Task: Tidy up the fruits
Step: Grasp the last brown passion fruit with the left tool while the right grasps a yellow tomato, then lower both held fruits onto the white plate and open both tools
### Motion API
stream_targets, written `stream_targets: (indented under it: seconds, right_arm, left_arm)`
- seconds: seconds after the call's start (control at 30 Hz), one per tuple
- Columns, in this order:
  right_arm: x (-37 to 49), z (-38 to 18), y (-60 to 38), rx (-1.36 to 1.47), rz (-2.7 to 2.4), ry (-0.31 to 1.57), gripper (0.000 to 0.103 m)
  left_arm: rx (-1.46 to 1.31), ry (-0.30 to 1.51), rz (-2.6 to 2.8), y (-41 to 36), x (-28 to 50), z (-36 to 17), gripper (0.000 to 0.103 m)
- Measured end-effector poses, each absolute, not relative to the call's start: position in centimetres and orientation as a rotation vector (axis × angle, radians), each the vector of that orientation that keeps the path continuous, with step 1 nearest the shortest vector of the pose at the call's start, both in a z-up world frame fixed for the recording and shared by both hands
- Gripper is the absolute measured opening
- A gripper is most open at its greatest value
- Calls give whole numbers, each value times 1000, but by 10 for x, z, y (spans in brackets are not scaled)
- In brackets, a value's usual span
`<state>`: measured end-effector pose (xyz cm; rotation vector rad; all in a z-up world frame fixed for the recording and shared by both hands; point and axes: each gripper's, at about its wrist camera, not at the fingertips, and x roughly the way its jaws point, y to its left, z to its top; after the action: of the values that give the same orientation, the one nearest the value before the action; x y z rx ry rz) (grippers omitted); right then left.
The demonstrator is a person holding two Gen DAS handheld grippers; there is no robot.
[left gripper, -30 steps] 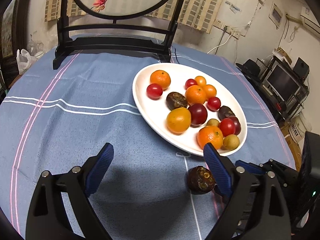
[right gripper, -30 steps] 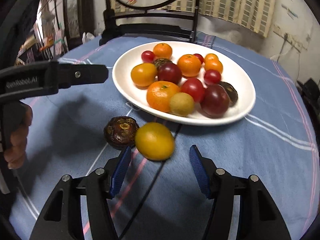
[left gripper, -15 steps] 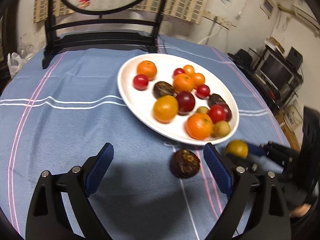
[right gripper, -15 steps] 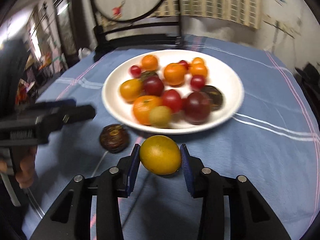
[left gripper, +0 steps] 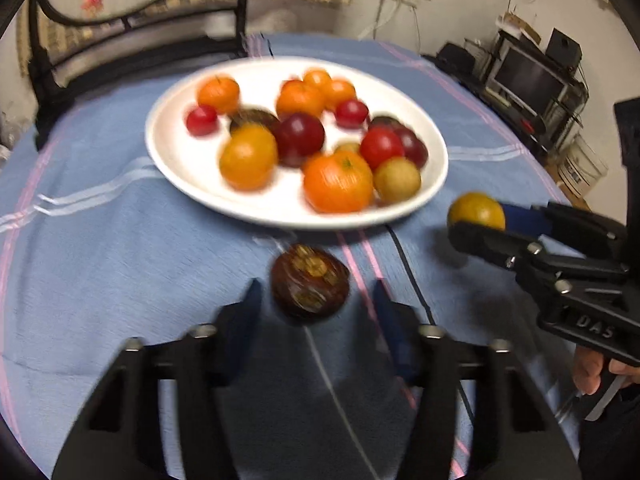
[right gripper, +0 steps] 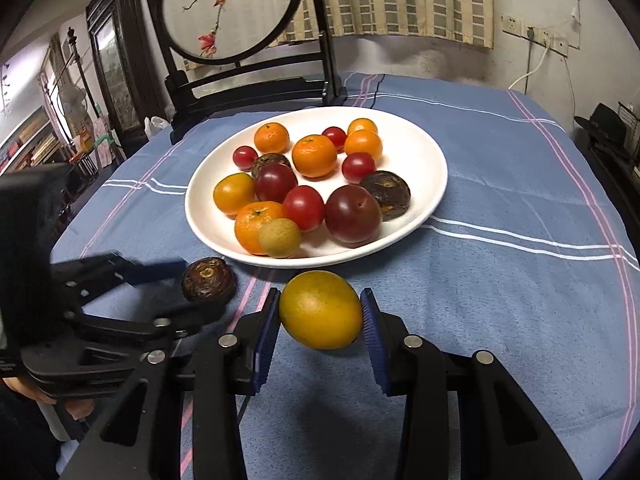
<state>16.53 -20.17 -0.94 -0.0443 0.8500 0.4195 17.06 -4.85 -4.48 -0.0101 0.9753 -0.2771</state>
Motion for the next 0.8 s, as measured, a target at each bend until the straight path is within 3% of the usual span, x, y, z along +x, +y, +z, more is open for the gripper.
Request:
stream_targets:
  seconds: [0.07, 0.8]
  right_arm:
    - [165, -9, -201, -45, 422, 849, 41]
    - [175, 35, -195, 36, 401, 707, 40]
  left_arm:
    - [65, 953, -259, -55, 168, -45, 40]
    - [-97, 771, -254, -22, 168, 36, 39]
